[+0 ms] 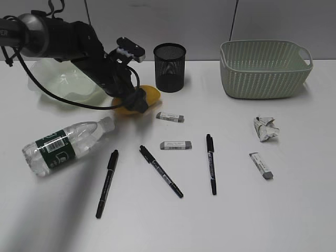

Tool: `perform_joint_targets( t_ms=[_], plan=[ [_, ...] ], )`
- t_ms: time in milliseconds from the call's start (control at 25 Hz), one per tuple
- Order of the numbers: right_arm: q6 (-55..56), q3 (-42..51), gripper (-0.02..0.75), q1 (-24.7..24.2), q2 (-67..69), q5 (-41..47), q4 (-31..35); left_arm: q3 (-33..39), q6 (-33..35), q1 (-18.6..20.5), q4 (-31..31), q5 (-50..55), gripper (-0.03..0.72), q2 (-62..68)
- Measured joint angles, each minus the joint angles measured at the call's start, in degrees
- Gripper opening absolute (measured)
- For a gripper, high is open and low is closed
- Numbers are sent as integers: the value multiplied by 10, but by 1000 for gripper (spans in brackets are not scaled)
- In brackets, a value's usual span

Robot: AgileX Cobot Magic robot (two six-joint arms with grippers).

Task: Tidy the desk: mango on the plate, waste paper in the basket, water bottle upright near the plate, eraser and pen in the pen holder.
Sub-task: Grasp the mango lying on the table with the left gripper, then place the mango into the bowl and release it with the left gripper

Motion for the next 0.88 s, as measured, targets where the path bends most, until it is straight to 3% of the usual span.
perform_joint_targets(
  t_ms=[200, 320, 560, 880],
  plan=[
    [0, 0, 508, 0, 0, 0, 2, -2, 0, -9, 1, -1, 670, 17],
    [0, 0, 508, 0, 0, 0, 2, -5, 0, -9, 3, -2, 597, 18],
    [0, 0, 508, 0, 0, 0, 2, -5, 0, -10, 1, -1, 597, -1],
    [0, 0, 508, 0, 0, 0, 3, -5, -5, 34, -26, 3, 597, -97]
  ],
)
